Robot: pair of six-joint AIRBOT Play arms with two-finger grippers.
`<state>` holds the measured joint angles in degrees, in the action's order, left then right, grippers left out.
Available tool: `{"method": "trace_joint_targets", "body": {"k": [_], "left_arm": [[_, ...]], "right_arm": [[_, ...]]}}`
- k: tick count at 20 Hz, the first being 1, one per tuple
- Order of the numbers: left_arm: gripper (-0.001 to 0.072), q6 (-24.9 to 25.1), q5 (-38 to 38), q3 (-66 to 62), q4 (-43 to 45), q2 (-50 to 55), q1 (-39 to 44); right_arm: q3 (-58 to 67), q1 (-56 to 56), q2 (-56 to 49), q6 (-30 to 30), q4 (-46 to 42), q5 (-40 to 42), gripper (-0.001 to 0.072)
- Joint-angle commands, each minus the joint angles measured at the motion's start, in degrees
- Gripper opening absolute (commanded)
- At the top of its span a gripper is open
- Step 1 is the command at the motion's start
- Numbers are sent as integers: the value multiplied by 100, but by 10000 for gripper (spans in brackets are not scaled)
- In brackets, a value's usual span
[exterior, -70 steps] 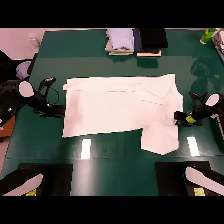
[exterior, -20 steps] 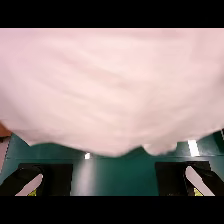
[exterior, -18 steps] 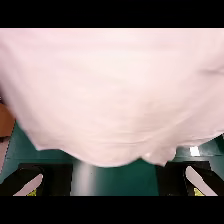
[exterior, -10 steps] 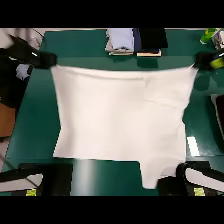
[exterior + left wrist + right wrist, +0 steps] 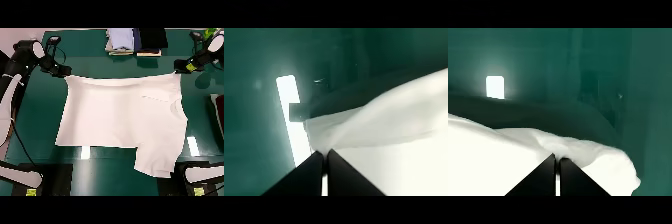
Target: Fold the shirts.
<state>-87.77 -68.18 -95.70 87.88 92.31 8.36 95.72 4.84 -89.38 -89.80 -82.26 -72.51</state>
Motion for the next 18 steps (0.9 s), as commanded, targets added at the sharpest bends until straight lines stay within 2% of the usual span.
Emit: {"method": "trace_joint_targets", "body": {"k": [1, 7, 12, 18], "left_arm": [[27, 417, -651, -337, 11, 13, -2], [28, 428, -1399, 341, 146, 15, -2], [28, 358, -1182, 1099, 153, 17, -2], [28, 302, -1019, 1482, -76, 15, -2]], "right_arm": [[164, -11, 201, 55, -260, -422, 14], [-1899, 203, 1434, 55, -337, -308, 14], [-3458, 225, 2208, 50, -328, 48, 15], [-4378, 225, 2514, 15, -256, 424, 17]]}}
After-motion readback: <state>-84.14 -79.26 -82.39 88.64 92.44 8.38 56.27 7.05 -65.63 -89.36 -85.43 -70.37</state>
